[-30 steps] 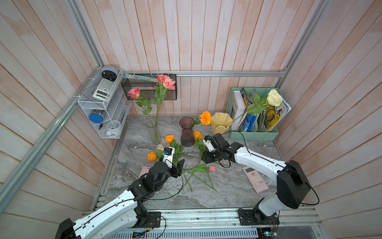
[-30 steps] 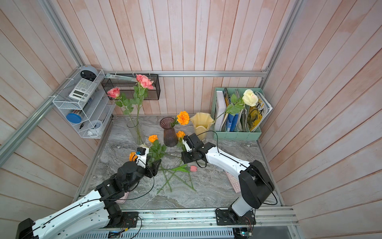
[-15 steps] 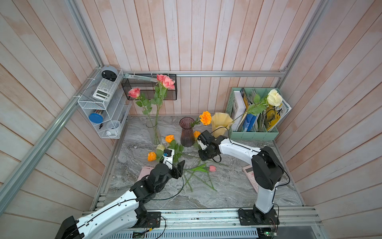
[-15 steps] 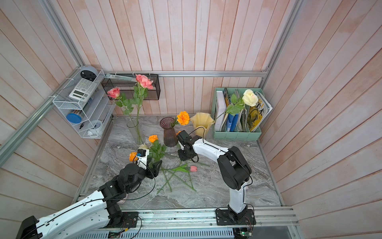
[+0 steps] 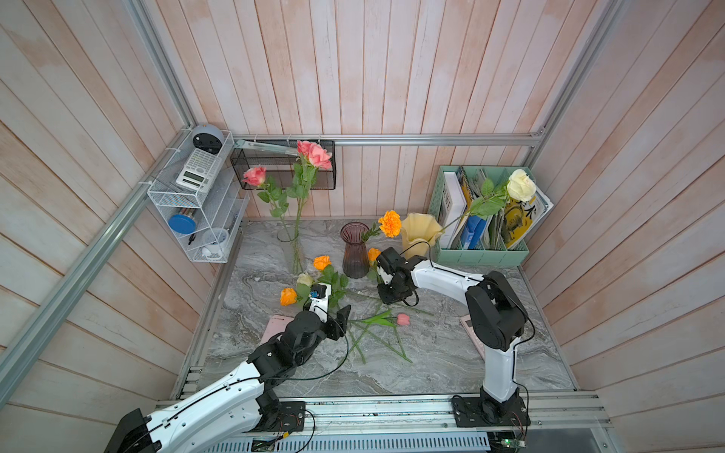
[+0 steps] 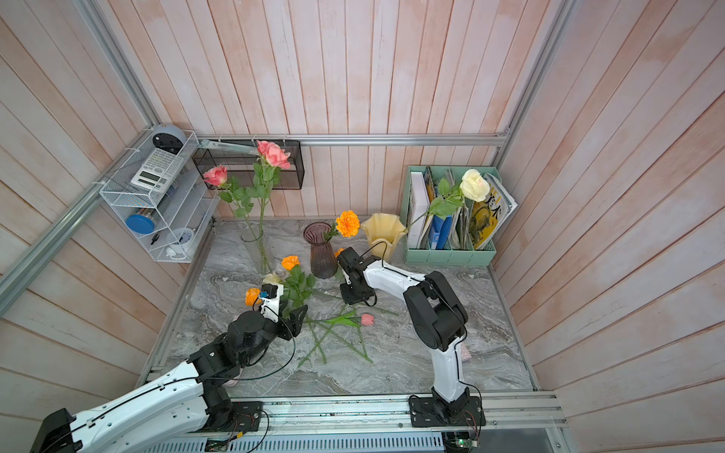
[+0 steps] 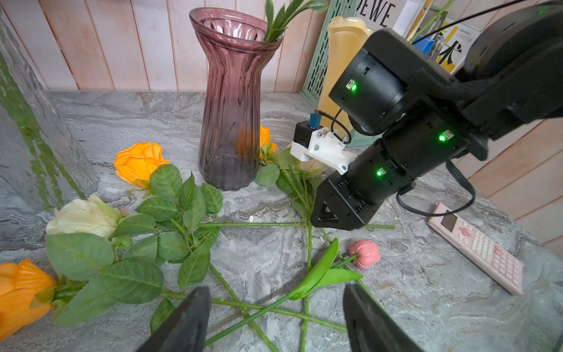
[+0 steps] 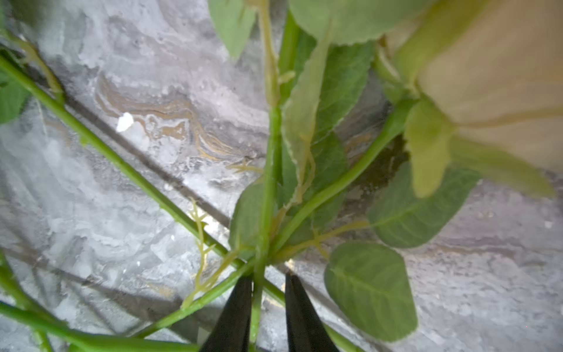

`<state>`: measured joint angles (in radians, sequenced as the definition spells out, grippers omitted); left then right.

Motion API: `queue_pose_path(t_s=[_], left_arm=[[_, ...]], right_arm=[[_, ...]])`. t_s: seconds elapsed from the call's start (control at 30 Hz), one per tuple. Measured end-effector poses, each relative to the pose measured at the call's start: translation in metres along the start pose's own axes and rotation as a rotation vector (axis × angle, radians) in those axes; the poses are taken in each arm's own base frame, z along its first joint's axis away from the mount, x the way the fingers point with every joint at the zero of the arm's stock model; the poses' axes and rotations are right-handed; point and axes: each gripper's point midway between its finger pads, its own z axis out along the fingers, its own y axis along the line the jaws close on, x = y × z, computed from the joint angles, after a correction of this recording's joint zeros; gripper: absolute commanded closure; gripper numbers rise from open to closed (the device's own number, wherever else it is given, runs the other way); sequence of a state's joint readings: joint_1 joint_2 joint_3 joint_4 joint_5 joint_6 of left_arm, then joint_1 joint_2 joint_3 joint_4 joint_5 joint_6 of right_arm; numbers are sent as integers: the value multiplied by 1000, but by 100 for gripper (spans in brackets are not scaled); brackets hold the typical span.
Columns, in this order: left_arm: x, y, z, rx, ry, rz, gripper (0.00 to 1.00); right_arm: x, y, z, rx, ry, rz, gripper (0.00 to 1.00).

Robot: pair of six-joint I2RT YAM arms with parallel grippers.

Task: Arrange the flowers in different vases according to their colors
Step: Pick up the flower at the center of the board.

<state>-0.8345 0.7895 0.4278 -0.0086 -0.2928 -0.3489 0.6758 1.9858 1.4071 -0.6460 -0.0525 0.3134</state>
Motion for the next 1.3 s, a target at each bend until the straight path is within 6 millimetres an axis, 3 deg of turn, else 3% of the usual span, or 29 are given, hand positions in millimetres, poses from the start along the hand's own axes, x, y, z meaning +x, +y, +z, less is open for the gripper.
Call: queue_pose_path(t_s=[0.5, 0.67, 0.8, 1.0, 1.13, 1.3], left_arm=[[-1, 0, -2, 3, -8, -2, 27], [-4, 0, -4, 6, -18, -6, 27], [-4, 0, -4, 7, -18, -5, 27], [-2, 0, -4, 8, -17, -6, 28], [1, 0, -4, 14, -10, -5, 28], [8, -1, -3, 25, 4, -8, 28]], right_arm=[[0, 6, 4, -59, -2, 17, 64], [0, 8, 5, -72, -1, 19, 89], [1, 9, 5, -80, 2, 29, 100], [4, 9, 2, -84, 2, 27, 100], [-1, 13, -26, -105, -55, 20, 100], [-18, 28, -100, -185, -224, -4, 100]])
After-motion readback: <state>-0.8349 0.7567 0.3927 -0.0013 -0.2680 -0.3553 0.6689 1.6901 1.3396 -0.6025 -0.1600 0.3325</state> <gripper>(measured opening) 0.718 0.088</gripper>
